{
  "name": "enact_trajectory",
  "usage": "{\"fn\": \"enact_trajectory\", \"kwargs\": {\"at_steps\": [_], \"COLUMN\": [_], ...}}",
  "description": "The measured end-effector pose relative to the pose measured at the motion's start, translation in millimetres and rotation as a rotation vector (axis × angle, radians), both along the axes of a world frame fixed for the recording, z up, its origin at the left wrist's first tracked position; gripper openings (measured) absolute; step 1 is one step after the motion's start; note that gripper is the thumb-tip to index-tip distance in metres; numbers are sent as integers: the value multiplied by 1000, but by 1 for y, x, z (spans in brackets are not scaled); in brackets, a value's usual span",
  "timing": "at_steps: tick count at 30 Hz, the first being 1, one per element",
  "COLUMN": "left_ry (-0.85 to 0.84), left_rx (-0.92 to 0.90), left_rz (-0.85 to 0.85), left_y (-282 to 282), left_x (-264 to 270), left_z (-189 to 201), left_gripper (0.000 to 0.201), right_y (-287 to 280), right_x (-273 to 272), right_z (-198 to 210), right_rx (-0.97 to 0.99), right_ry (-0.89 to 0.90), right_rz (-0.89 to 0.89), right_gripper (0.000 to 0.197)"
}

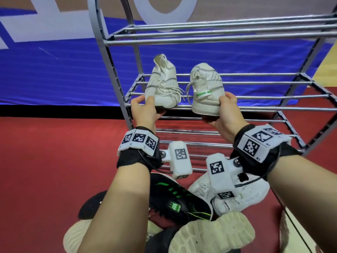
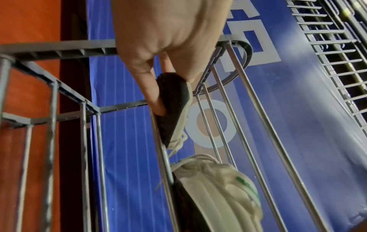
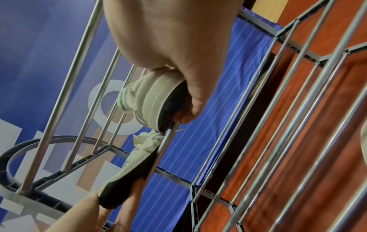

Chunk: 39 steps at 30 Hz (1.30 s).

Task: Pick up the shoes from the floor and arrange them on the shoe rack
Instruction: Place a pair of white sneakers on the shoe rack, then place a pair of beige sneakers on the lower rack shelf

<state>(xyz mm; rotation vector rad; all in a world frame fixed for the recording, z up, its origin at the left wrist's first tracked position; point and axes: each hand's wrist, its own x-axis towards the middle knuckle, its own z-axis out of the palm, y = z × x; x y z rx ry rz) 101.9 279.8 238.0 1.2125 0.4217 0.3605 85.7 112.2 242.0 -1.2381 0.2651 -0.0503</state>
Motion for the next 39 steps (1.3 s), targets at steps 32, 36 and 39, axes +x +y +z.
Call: {"fn": "enact_trajectory", "kwargs": {"at_steps": [32,36,39], "left_ry": [471,617,736], "left_rx": [396,438,435], "left_rz": [-429,-454,-331], "left_y": [54,80,109], "left_x": [-61,-78,-90], "left_z": [-69,-103,-129], "left_gripper": [19,17,19], "right_y": [-8,15,25], "right_x": [-66,-74,-78], "right_z": [-44,-86,-125], "right_rx": [-1215,-1199,-1225], "right_ry": [159,202,244], "right_rz": [642,710,777], "right_gripper": [24,26,29]}}
